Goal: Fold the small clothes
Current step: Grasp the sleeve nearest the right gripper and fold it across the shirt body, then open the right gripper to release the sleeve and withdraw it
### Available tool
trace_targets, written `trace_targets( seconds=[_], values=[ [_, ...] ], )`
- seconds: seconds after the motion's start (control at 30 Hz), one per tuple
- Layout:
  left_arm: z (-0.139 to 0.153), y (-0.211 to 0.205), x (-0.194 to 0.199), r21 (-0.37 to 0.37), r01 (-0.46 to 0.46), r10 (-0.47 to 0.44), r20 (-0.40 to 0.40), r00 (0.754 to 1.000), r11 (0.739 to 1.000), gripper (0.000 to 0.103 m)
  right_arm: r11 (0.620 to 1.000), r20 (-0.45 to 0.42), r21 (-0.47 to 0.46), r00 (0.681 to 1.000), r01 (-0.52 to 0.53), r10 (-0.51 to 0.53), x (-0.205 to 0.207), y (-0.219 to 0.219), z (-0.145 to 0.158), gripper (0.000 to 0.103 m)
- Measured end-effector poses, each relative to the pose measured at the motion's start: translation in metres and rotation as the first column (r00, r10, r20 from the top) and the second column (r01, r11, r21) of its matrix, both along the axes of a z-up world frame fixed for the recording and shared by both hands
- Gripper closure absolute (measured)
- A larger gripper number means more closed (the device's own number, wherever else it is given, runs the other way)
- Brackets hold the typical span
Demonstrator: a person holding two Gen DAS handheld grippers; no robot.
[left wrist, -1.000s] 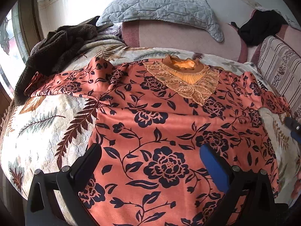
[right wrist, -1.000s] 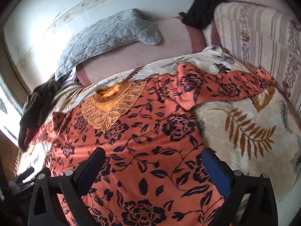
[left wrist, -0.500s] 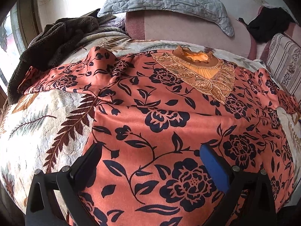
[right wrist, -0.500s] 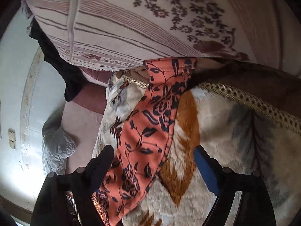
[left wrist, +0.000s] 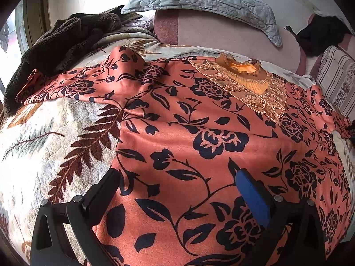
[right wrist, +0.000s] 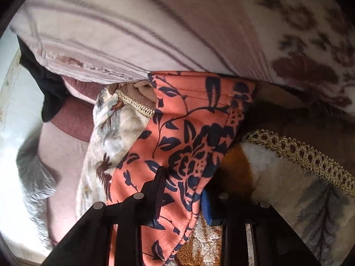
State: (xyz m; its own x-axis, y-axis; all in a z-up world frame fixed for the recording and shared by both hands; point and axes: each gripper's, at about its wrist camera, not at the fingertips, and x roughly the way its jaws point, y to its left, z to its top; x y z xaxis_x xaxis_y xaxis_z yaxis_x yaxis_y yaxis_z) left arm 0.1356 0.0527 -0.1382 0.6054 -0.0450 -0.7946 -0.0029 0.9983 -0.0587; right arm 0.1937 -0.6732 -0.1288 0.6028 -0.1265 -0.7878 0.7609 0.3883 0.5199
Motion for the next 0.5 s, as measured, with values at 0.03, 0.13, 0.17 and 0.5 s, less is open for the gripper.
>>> trace_targets(
  seconds=[0.03, 0.13, 0.17, 0.5],
  values=[
    [-0.001, 0.003, 0.000, -0.007, -0.002, 0.002, 0.002, 1.000, 1.000, 0.000, 0.998, -0.017, -0.039, 0.999, -0.040, 0.039, 0.009, 0.009, 0.010, 0.094],
    [-0.001, 0.014, 0.001, -0.049, -0.028, 0.028, 0.006, 1.000, 0.998, 0.000, 0.963, 0.011, -0.205, 0.984, -0.172, 0.178, 0.040, 0.058, 0.065, 0.098],
    [0.000, 0.018, 0.002, -0.080, -0.041, 0.042, 0.004, 0.999, 0.996, 0.000, 0.944, 0.035, -0.251, 0.973, -0.215, 0.230, 0.050, 0.080, 0.086, 0.098],
    [0.008, 0.038, 0.000, -0.243, -0.114, 0.121, 0.012, 0.993, 0.963, 0.000, 0.669, 0.259, -0.361, 0.619, -0.649, 0.741, 0.097, 0.414, 0.161, 0.096]
  ],
)
